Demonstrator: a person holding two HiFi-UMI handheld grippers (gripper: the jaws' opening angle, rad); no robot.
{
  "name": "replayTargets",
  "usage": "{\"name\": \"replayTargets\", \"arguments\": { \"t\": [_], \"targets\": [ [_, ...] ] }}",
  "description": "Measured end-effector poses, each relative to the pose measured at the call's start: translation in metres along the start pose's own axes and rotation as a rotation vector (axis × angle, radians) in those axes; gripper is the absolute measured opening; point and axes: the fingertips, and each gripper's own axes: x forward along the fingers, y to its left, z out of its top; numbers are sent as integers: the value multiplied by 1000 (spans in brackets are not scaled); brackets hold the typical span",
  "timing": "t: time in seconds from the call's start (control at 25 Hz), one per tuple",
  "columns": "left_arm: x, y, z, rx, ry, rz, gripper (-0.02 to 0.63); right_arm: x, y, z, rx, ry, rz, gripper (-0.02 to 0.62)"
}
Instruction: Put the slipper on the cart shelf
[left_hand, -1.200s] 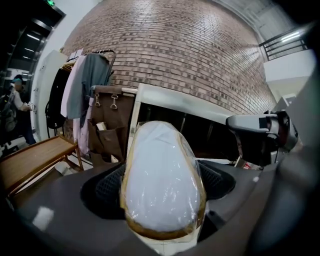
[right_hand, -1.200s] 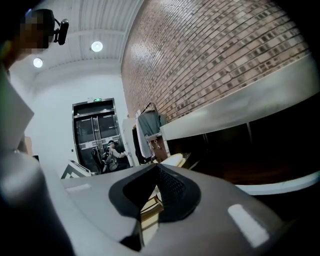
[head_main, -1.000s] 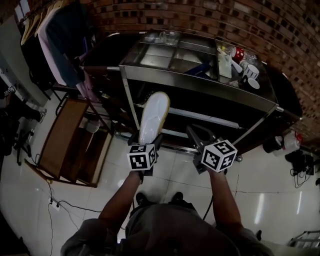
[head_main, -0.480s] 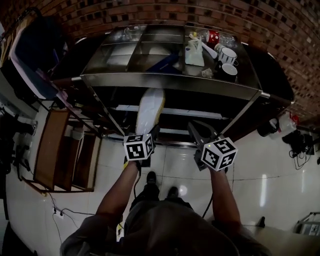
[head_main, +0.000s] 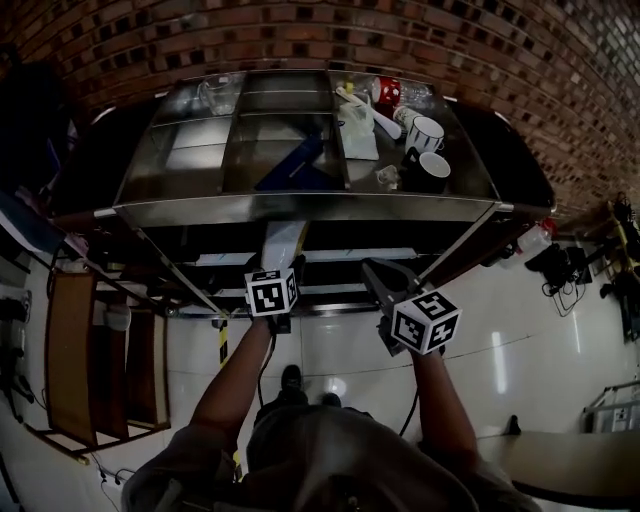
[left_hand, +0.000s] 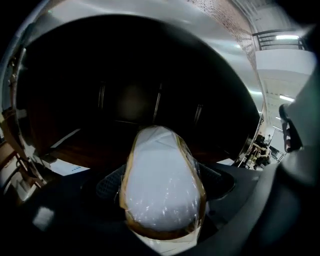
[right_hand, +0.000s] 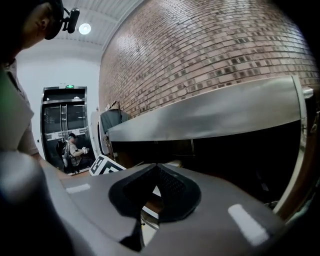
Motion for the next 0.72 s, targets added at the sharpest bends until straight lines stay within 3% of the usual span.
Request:
{"name": "replayTargets", "arguments": {
  "t": [0.4,0.72],
  "targets": [
    [79,10,6,-22,49,14,437,9,-22,-7,38,38,-115,0],
    [103,-6,24,49,24,60,439,0,-46,2,25,26,-114,0]
  ]
}}
